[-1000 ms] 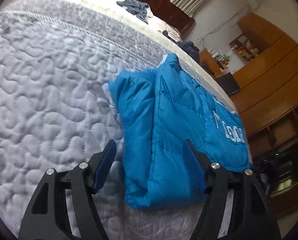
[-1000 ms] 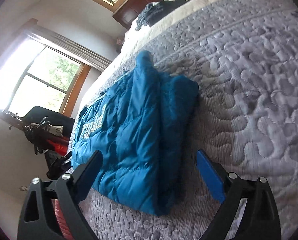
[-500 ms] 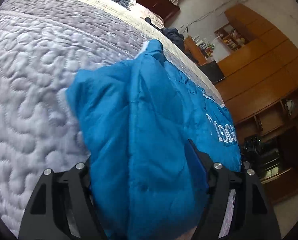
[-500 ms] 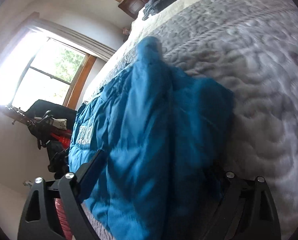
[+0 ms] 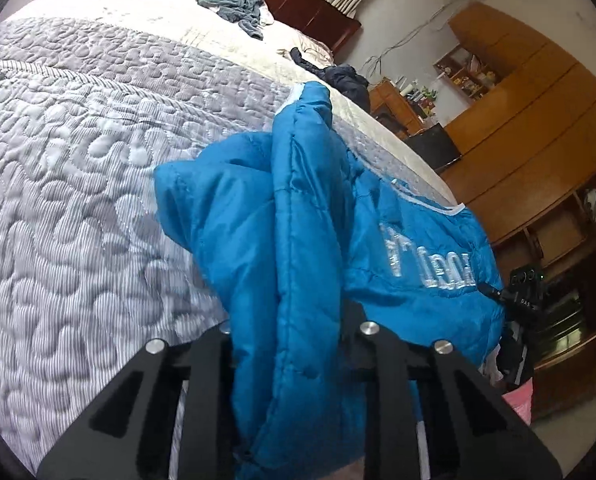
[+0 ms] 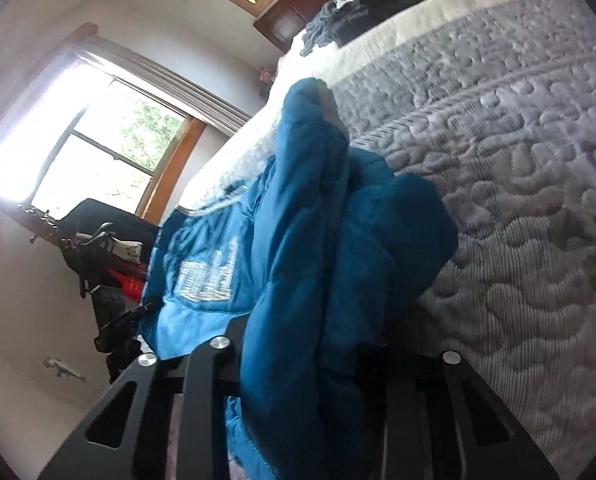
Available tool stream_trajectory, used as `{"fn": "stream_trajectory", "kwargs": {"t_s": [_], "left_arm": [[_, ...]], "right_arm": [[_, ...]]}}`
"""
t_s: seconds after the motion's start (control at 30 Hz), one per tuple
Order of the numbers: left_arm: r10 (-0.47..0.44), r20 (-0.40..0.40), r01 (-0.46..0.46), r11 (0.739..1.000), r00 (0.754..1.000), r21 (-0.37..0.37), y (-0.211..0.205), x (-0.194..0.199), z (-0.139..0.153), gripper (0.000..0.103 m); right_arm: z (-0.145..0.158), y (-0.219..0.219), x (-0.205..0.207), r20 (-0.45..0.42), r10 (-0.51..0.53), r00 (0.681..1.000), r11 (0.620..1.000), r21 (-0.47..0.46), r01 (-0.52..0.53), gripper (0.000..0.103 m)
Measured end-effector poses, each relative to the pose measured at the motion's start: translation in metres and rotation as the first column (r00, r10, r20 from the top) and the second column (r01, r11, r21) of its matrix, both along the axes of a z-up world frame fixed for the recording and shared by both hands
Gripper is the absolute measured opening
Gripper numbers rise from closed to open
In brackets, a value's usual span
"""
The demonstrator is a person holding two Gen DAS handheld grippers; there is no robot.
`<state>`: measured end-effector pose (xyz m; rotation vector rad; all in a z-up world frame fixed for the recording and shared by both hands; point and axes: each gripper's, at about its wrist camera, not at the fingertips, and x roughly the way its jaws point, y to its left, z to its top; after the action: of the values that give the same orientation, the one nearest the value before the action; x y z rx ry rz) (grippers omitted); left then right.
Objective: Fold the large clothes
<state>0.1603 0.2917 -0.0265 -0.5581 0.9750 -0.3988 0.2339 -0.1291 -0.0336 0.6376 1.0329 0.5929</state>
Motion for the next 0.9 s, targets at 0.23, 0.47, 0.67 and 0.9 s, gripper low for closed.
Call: {"fn": "stream_trajectory", "kwargs": {"t_s": [0.23,0.47,0.67,0.9], "left_arm": [[-0.055,-0.011,0.054,0.996,0.998,-0.065,0.000,-0.072,0.020,0.020],[-0.084,-0.009,0.083,0.994,0.996,-0.074,0.000,-0.167,0.025,0.021],[-0.083,-0.003,0.083,0.996,0.997,-0.024,-0.001,-0.208,0.005,0.023],[-0.049,-0.017,0.047,0.995,0.999,-0.087,0.012,-0.192,-0.037,0.035]], "right_arm": [[0.035,-0.003,-0.063,0.008,0.050,0.999,0.998,-0.026,-0.050,0.029],[0.049,0.001,-0.156,0.013,0.090,0.996,0.994,-0.064,-0.089,0.029],[0.030,-0.008,-0.204,-0.016,0.085,0.996,0.993,-0.082,-0.086,0.031],[-0.028,-0.028,-0.186,-0.106,0.032,0.994,0.999,-0.002,-0.032,0.037]]}}
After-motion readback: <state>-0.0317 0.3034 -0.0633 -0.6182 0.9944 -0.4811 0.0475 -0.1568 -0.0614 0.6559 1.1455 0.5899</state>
